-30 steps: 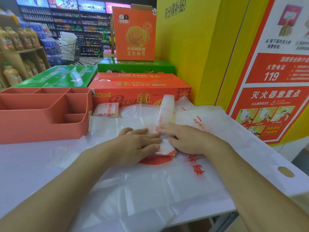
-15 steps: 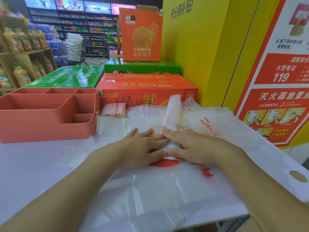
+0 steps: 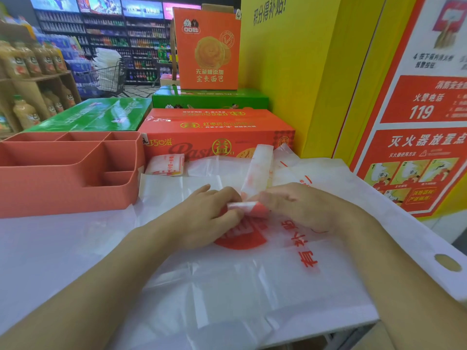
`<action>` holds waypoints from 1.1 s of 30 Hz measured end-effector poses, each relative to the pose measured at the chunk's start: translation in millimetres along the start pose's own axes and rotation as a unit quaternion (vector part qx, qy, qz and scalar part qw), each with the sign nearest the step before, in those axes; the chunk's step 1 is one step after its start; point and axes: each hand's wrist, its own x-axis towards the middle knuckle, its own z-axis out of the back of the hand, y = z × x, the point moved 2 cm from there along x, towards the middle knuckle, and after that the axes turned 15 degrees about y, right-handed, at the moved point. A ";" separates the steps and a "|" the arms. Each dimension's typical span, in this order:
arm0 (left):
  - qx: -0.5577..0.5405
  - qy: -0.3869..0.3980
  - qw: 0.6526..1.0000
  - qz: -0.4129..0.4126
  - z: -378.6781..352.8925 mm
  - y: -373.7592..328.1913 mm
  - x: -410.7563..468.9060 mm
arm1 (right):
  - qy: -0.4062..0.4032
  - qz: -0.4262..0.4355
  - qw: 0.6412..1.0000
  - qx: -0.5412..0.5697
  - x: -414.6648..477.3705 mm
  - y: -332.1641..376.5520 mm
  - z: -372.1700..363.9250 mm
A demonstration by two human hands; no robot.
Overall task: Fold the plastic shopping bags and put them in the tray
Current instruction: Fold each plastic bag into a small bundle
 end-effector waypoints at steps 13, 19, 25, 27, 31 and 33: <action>-0.116 -0.069 0.990 0.050 -2.0 6.7 5.9 | -0.058 0.044 0.993 0.093 5.7 0.1 -3.8; -0.109 -0.057 0.991 0.062 -2.7 11.0 7.7 | -0.097 0.047 0.992 0.064 10.7 5.0 -6.6; -0.022 -0.032 0.996 0.083 -4.1 9.6 10.4 | -0.104 0.008 0.994 -0.015 9.3 4.3 -3.1; -0.021 -0.033 0.996 0.081 -3.7 7.7 9.8 | -0.113 -0.005 0.993 -0.041 12.1 2.2 -3.5; -0.048 -0.060 0.995 0.066 -4.3 5.0 7.2 | -0.111 -0.011 0.992 -0.052 17.0 -1.8 -6.4; -0.033 -0.070 0.995 0.068 -5.3 6.4 7.4 | -0.107 -0.007 0.991 -0.076 17.4 -1.0 -7.3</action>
